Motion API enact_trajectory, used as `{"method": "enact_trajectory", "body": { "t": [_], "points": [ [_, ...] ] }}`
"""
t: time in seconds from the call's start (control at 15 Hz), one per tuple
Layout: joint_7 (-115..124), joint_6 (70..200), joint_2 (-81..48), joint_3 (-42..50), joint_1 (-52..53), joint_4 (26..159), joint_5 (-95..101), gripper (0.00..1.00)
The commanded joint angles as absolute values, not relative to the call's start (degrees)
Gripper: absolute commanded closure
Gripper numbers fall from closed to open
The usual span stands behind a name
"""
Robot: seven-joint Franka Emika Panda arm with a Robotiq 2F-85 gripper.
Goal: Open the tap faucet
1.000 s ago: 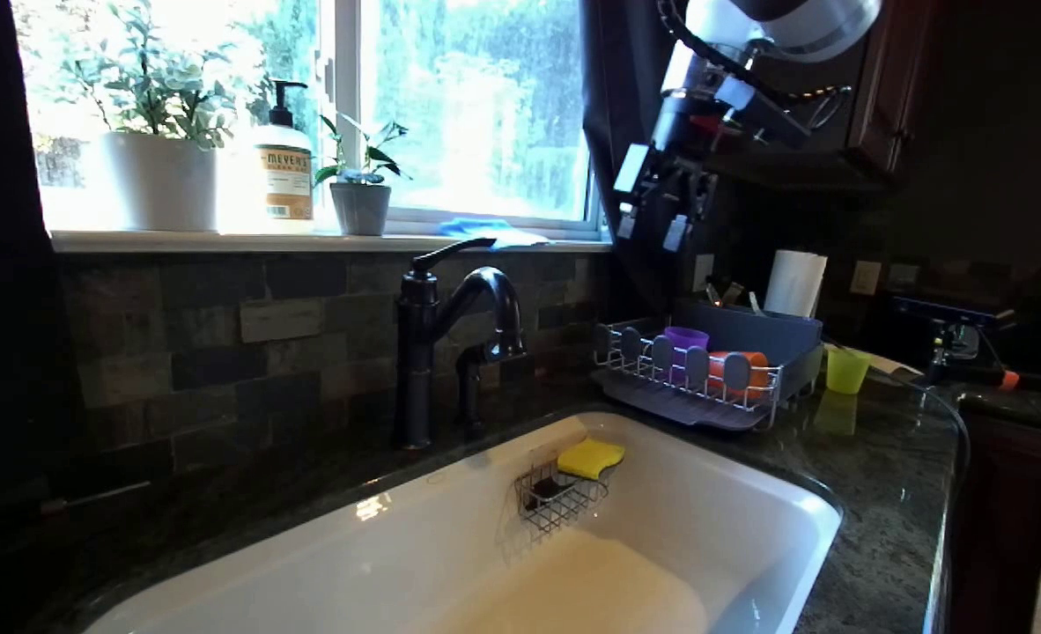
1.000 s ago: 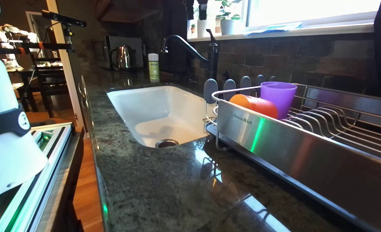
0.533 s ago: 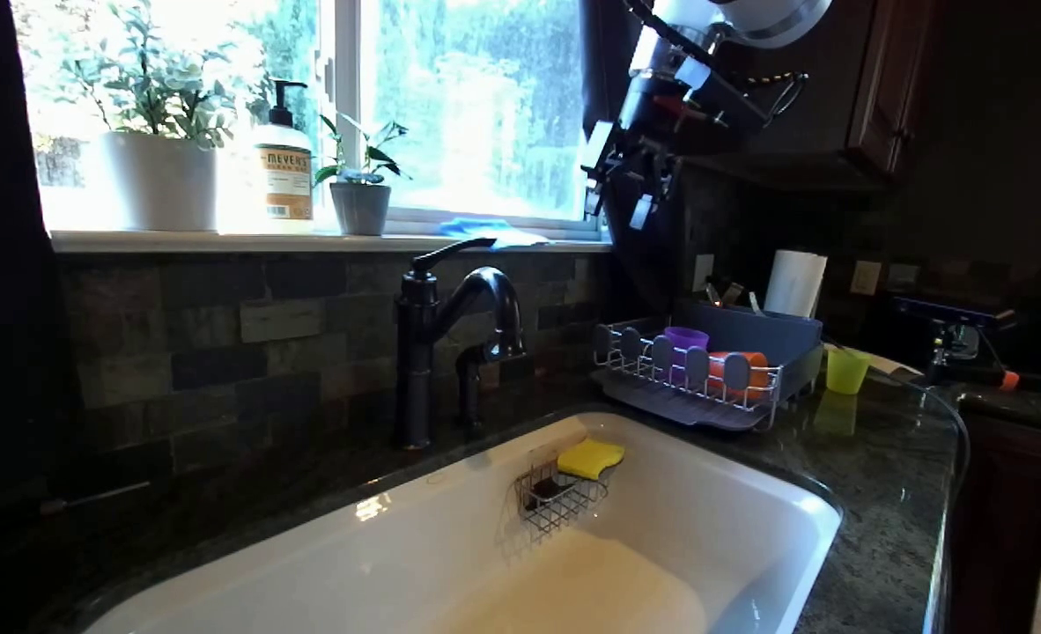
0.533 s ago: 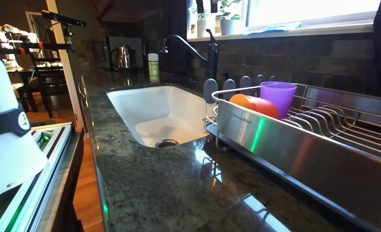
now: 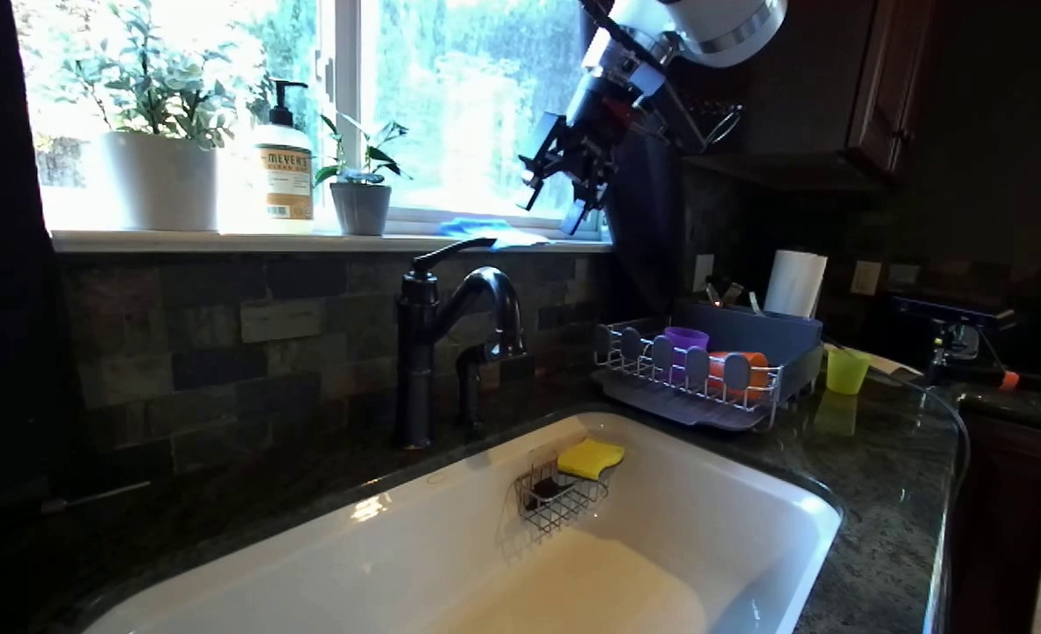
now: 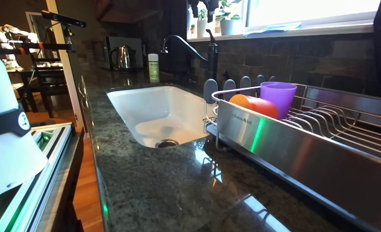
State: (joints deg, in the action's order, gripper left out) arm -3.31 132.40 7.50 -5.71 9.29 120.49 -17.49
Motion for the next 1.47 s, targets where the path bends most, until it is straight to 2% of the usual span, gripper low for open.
{"method": "enact_trajectory", "body": {
  "t": [0.0, 0.13, 0.27, 0.6, 0.73, 0.8, 1.0, 1.4],
  "points": [
    [2.5, 145.9, 3.8, -6.6, 8.7, 121.0, -18.6, 0.00],
    [9.3, 151.4, 3.5, -7.0, 8.6, 122.4, -16.9, 0.00],
    [14.3, 150.4, 4.9, -7.2, 9.0, 123.1, -19.2, 0.00],
    [16.7, 145.0, 7.3, -7.3, 10.0, 121.5, -33.0, 0.00],
    [18.1, 138.1, 7.9, -6.8, 9.5, 121.5, -34.1, 0.00],
    [16.5, 143.1, 6.8, -7.5, 9.4, 121.0, -31.9, 0.00],
    [17.4, 139.4, 7.3, -7.3, 9.2, 121.0, -32.6, 0.00],
    [14.0, 151.9, 3.1, -8.1, 10.1, 123.2, -39.3, 0.00]
  ]
}}
